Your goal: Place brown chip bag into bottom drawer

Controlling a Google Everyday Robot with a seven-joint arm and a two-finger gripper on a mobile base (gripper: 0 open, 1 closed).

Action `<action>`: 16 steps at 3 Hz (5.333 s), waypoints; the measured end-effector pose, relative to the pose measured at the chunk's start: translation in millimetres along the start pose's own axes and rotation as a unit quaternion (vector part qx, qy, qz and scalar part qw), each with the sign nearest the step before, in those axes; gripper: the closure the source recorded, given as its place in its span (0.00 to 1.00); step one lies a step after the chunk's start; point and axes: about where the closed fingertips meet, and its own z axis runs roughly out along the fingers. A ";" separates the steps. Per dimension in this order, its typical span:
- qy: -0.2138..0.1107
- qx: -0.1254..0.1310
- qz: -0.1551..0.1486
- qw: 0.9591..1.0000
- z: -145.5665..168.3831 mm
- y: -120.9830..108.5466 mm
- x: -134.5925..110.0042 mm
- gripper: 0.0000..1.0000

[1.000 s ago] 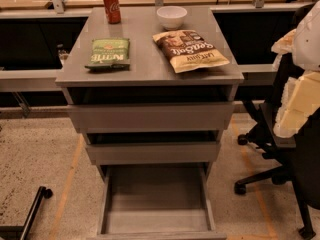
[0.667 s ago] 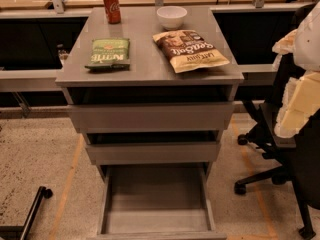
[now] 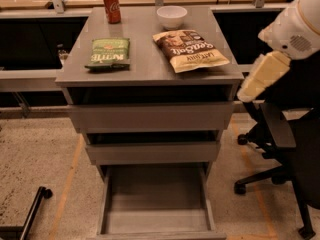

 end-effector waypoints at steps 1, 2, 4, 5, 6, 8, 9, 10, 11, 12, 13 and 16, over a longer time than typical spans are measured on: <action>-0.015 0.061 0.052 0.997 23.9 -45.3 -32.0 0.00; -0.018 0.070 0.088 0.994 23.8 -49.2 -34.7 0.00; -0.129 0.045 0.139 0.981 75.3 -94.5 -79.2 0.00; -0.161 0.025 0.160 0.974 118.8 -119.1 -96.7 0.00; -0.167 0.013 0.186 0.968 166.3 -137.0 -98.3 0.00; -0.140 0.001 0.226 0.964 227.3 -150.4 -83.8 0.23; -0.138 0.046 0.212 0.966 194.4 -139.5 -78.7 0.55; -0.136 0.076 0.200 0.967 151.0 -109.1 -76.8 0.78; -0.131 0.080 0.207 0.966 113.1 -66.9 -66.4 0.99; -0.134 0.051 0.215 0.966 93.9 -15.1 -42.8 1.00; -0.140 -0.034 0.207 0.968 94.5 49.4 -23.6 1.00; -0.126 -0.146 0.194 0.962 113.2 123.2 -18.1 1.00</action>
Offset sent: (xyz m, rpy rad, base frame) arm 0.0524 0.0134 0.0042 0.0272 -0.0770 -0.1155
